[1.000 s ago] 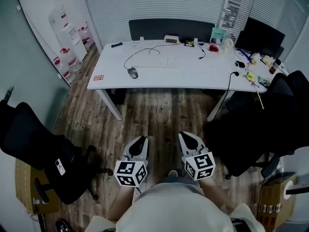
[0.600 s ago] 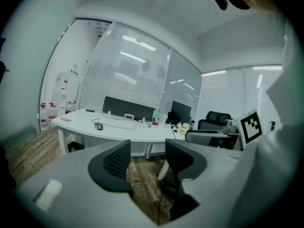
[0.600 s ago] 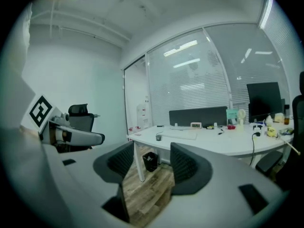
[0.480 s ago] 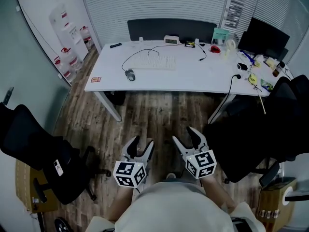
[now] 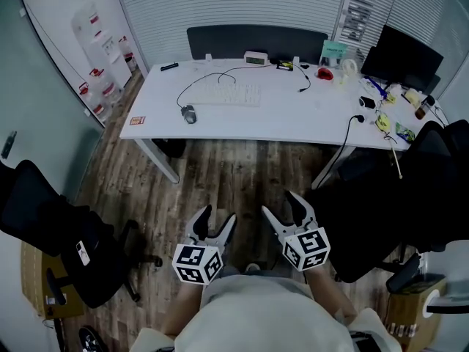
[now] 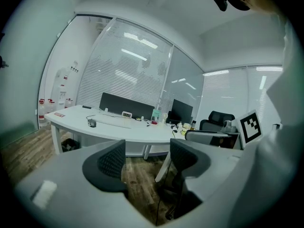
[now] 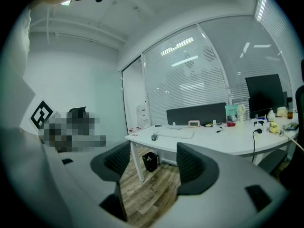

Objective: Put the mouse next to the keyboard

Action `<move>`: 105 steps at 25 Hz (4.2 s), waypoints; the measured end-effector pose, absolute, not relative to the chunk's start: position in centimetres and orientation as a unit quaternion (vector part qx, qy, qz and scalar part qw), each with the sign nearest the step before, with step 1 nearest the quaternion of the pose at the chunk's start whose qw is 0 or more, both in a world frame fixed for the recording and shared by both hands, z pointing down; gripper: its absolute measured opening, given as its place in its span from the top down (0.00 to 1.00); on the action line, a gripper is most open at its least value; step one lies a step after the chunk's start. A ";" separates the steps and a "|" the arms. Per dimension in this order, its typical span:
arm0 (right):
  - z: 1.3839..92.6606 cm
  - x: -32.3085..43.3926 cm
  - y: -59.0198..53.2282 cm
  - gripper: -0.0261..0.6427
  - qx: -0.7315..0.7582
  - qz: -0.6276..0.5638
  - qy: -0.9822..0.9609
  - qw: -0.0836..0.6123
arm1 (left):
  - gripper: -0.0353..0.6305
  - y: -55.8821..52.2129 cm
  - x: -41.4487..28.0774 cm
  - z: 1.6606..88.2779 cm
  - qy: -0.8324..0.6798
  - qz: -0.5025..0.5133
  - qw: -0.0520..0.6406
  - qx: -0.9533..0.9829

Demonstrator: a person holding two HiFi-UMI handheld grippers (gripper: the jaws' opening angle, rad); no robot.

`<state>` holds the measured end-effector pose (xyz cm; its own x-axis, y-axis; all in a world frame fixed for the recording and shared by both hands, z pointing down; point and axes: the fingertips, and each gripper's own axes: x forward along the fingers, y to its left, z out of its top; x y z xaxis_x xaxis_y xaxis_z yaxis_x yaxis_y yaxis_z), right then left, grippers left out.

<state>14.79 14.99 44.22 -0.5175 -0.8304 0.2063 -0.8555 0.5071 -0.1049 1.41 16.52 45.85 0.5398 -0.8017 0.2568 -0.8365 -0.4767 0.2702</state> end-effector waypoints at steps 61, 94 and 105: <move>56.5 -13.1 -28.1 0.48 0.398 0.127 -0.887 0.194 | 0.53 -19.6 -20.5 52.1 -0.532 0.053 0.253 0.807; 61.8 -14.2 -31.4 0.53 0.386 0.121 -0.863 0.304 | 0.52 -21.8 -21.5 52.5 -0.531 0.055 0.260 0.805; 57.0 -3.6 -32.6 0.53 0.473 0.118 -0.834 0.259 | 0.52 -23.0 -15.7 51.1 -0.485 0.064 0.242 0.838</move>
